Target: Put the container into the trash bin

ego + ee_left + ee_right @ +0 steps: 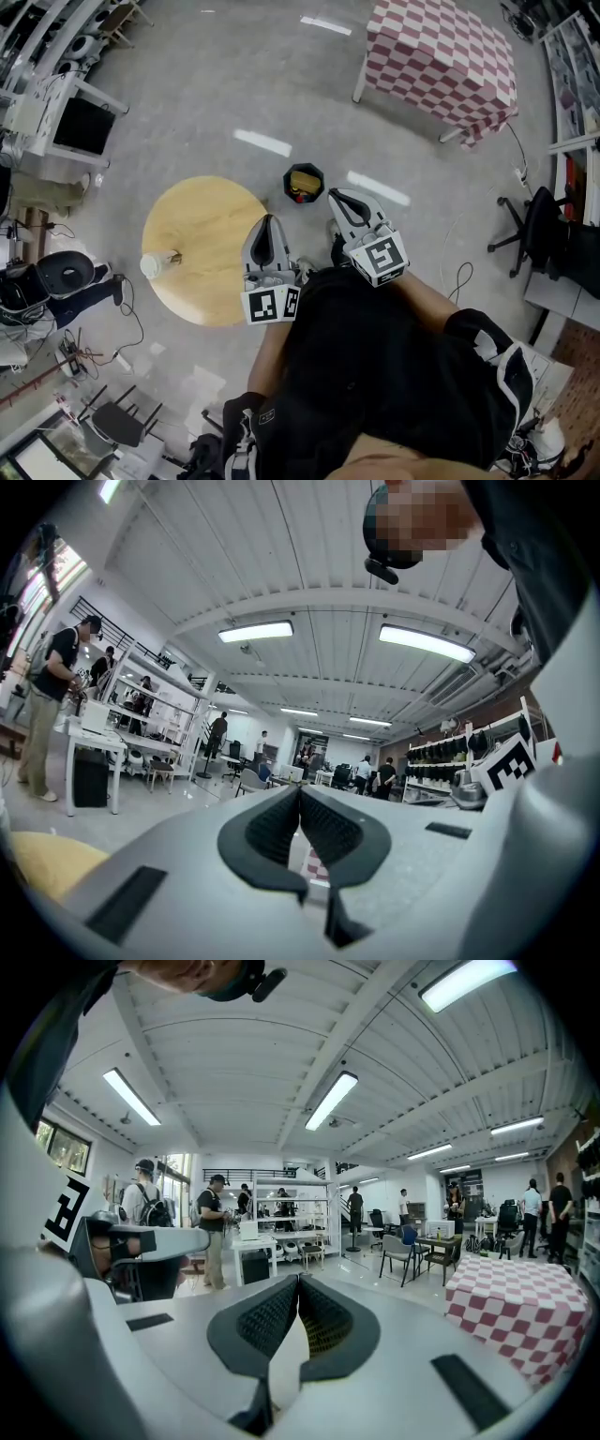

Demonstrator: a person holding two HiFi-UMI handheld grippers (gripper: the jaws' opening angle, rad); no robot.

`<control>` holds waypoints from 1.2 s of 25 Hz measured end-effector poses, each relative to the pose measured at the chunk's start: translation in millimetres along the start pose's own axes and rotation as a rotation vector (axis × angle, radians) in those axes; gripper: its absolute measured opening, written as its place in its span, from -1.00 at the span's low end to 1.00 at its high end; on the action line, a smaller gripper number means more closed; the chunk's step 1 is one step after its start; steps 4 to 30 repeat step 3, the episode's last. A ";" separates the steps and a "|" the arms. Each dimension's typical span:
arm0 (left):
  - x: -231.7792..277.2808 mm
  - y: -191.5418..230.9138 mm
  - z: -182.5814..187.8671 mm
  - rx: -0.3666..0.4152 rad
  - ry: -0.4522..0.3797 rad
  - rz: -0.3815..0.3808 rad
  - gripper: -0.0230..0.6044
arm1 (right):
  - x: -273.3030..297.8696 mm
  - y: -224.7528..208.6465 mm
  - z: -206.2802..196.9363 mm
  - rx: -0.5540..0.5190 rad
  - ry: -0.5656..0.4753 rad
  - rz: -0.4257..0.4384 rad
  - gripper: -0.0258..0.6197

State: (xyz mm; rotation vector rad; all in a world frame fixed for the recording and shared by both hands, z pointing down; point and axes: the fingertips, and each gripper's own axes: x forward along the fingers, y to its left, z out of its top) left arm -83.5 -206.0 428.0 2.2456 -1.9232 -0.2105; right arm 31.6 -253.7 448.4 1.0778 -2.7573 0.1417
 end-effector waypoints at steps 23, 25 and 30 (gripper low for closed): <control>0.4 0.2 -1.3 0.000 0.000 0.000 -0.89 | 0.1 0.2 -1.1 -0.003 0.001 0.001 -0.83; 0.4 0.2 -1.3 0.000 0.000 0.000 -0.89 | 0.1 0.2 -1.1 -0.003 0.001 0.001 -0.83; 0.4 0.2 -1.3 0.000 0.000 0.000 -0.89 | 0.1 0.2 -1.1 -0.003 0.001 0.001 -0.83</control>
